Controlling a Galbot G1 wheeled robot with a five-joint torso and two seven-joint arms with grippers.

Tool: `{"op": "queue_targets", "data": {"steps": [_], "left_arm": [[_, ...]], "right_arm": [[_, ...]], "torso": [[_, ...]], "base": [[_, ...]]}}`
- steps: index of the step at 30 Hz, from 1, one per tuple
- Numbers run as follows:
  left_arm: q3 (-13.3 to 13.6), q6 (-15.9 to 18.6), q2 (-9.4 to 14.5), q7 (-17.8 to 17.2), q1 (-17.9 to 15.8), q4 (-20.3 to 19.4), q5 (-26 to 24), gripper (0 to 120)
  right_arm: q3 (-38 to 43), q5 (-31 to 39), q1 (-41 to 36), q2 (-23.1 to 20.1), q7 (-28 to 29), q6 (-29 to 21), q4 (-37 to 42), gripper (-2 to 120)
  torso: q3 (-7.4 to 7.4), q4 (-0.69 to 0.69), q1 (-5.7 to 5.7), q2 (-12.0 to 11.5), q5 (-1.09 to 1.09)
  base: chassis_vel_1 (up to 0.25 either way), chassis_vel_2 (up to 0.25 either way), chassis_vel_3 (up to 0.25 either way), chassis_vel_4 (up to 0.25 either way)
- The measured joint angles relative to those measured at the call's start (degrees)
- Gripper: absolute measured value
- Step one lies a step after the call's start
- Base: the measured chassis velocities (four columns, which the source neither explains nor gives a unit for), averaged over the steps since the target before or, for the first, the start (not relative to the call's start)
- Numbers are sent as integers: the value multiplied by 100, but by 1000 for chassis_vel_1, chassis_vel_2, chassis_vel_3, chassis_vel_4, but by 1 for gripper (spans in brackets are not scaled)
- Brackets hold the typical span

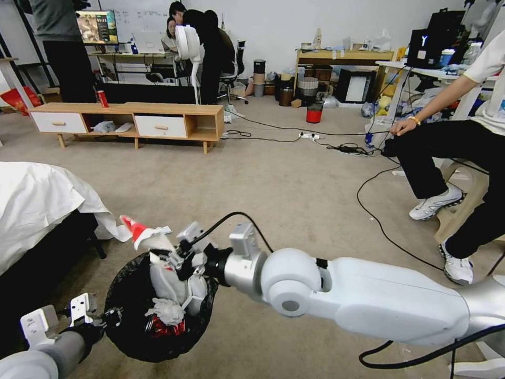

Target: Pick up the trash bin and place the garbage on the floor into it.

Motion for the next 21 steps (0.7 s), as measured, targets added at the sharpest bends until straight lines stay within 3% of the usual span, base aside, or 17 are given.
{"op": "queue_targets", "data": {"steps": [21], "left_arm": [[-70, 0, 78, -14, -51, 27, -103, 0]], "right_arm": [[-602, -51, -51, 201, 270, -352, -176, 0]], "torso": [[0, 0, 0, 0, 1]], "base": [[0, 0, 0, 0]]}}
